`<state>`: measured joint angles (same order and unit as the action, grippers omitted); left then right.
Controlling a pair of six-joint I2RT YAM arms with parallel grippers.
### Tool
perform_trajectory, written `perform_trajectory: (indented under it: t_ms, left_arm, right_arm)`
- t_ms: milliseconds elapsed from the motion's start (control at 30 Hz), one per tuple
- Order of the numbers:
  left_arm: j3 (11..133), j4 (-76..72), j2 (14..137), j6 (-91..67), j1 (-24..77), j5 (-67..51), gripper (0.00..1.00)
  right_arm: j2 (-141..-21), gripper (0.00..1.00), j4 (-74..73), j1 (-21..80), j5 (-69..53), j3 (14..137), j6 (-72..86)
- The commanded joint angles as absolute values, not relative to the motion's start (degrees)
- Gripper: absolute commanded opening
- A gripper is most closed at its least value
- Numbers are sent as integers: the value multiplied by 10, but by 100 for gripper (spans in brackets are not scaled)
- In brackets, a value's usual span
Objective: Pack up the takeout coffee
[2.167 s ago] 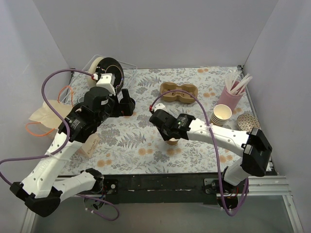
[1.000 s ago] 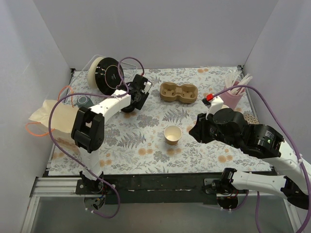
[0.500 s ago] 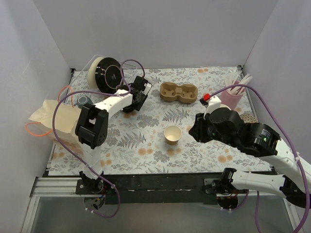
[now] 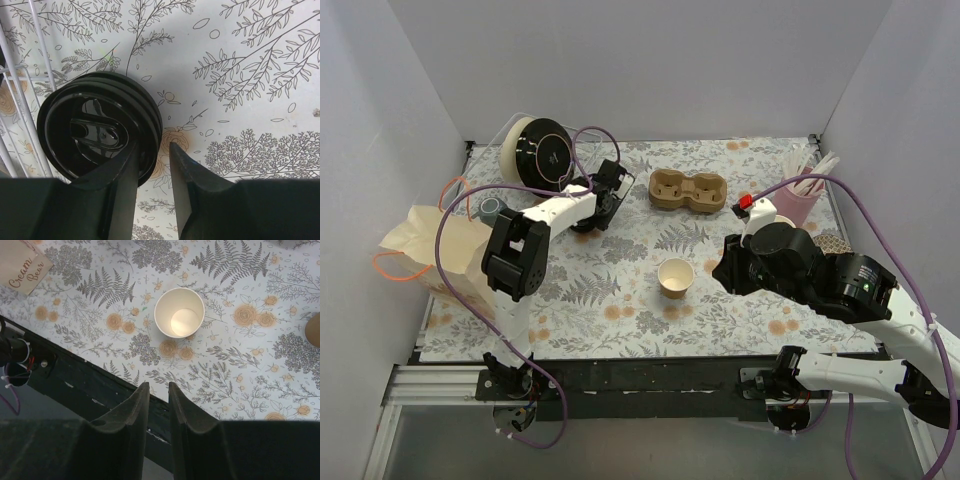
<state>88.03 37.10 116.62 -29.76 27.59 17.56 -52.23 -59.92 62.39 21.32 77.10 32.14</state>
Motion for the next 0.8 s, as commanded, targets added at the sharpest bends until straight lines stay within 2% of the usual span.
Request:
perform_trajectory:
  t_ms: [0, 167, 267, 400, 500, 767]
  left_arm:
    - [903, 366, 1160, -290, 274, 179, 27]
    - [916, 370, 1158, -293, 274, 178, 23]
    - [918, 374, 1161, -293, 274, 179, 17]
    - [921, 378, 1160, -294, 274, 178, 15]
    - [921, 381, 1156, -295, 274, 180, 7]
    - [942, 395, 1130, -314, 279, 183, 8]
  right_arm:
    - [-518, 30, -593, 627, 232, 791, 319]
    - [-521, 30, -592, 627, 230, 786, 316]
    - [-524, 30, -589, 627, 229, 784, 315]
    - [-526, 30, -587, 627, 229, 785, 309]
    - [-528, 30, -586, 627, 230, 787, 308]
    - [-532, 30, -576, 627, 225, 786, 305]
